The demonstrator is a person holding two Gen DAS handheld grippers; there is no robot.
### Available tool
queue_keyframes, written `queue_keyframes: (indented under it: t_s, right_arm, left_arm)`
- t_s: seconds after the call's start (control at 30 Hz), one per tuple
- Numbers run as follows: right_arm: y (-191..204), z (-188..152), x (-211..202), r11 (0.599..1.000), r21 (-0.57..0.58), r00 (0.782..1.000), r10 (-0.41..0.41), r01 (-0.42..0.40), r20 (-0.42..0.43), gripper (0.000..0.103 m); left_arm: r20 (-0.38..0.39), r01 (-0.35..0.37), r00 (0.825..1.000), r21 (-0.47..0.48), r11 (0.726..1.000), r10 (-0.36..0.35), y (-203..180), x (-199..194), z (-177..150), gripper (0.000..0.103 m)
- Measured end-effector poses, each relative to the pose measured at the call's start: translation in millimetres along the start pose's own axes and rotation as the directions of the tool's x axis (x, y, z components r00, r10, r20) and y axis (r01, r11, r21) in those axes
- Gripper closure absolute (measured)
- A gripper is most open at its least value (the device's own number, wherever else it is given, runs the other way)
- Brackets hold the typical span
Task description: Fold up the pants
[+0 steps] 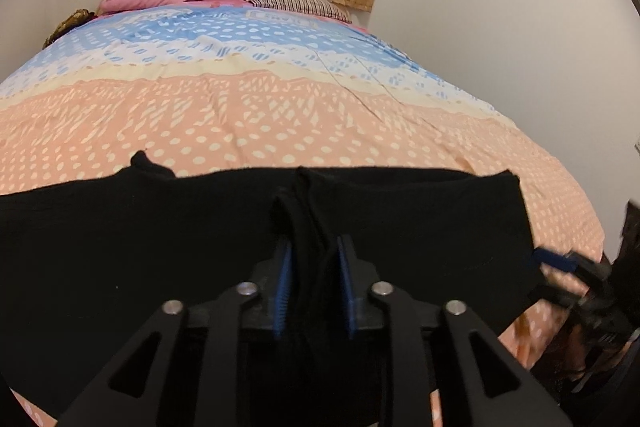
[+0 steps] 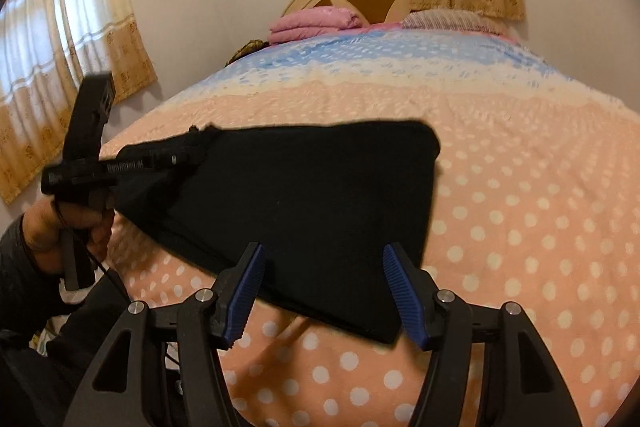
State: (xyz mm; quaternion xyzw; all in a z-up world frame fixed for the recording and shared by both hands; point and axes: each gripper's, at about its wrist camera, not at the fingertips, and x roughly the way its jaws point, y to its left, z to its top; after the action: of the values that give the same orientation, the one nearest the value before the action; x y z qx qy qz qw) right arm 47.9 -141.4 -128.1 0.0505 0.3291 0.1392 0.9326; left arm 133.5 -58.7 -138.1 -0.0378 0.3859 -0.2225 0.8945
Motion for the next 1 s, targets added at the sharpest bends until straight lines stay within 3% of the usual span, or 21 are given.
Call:
queue_keyframes:
  t_s: [0.07,0.17,0.23,0.3,0.4,0.53,0.6,0.67,0.77,0.9,0.97,1.0]
  right_arm:
    - [2.8,11.2,-4.1,1.0,-0.011,0.999,0.004,-0.003,0.041,0.04]
    - [3.2,28.0,3.2,1.0,-0.013,0.998,-0.001,0.002,0.057,0.039]
    - [-4.9,37.4,24.7,0.999,0.035,1.0,0.008,-0.009,0.019,0.032]
    - [-20.4,38.5,58.0,0.995,0.101,0.996,0.007,0.003,-0.093,0.029]
    - [-26.4,37.2,55.5,0.989,0.149,0.998,0.026,-0.018,-0.054,0.029]
    - [-9.7,42.4,33.8,0.996,0.094,1.0,0.006,-0.006,0.002,0.029]
    - [6.9,46.0,34.3,0.997,0.073,1.0,0.031,-0.031,0.0,0.029]
    - [29.6,48.5,40.6,0.998,0.028,0.998,0.058,-0.057,-0.012,0.029]
    - [66.9,48.5,55.8,0.994,-0.055,0.995,0.091,-0.093,-0.034,0.029]
    - [114.6,42.5,78.2,0.973,-0.129,0.981,0.185,-0.191,-0.063,0.029]
    - [133.8,36.2,93.0,0.959,-0.163,0.969,0.216,-0.233,-0.119,0.029]
    - [143.5,30.0,107.6,0.95,-0.183,0.956,0.219,-0.255,-0.194,0.029]
  left_arm:
    - [0.009,-0.015,1.0,0.024,1.0,0.015,-1.7,-1.4,-2.9,0.06]
    - [0.019,-0.05,0.999,0.056,0.997,0.049,-4.3,-2.7,-7.1,0.05]
    - [0.024,-0.077,0.997,0.074,0.994,0.075,-4.9,-2.8,-8.6,0.045]
    - [0.023,-0.082,0.996,0.073,0.994,0.081,-2.9,-4.2,-8.6,0.045]
    - [0.035,-0.096,0.995,0.059,0.994,0.094,2.7,-14.6,-8.8,0.045]
    - [0.087,-0.135,0.988,0.065,0.989,0.129,20.3,-41.0,-14.9,0.032]
    - [0.096,-0.174,0.981,0.065,0.983,0.167,37.5,-54.2,-19.2,0.032]
    - [0.095,-0.225,0.971,0.054,0.973,0.219,63.6,-68.8,-24.3,0.028]
    - [0.086,-0.326,0.942,0.016,0.945,0.323,105.2,-87.5,-30.7,0.027]
    - [0.098,-0.407,0.903,-0.115,0.906,0.418,169.9,-118.1,-37.7,0.027]
    - [0.077,-0.442,0.884,-0.179,0.879,0.46,199.4,-125.4,-41.7,0.027]
    - [0.064,-0.45,0.88,-0.204,0.869,0.471,214.1,-126.4,-43.8,0.027]
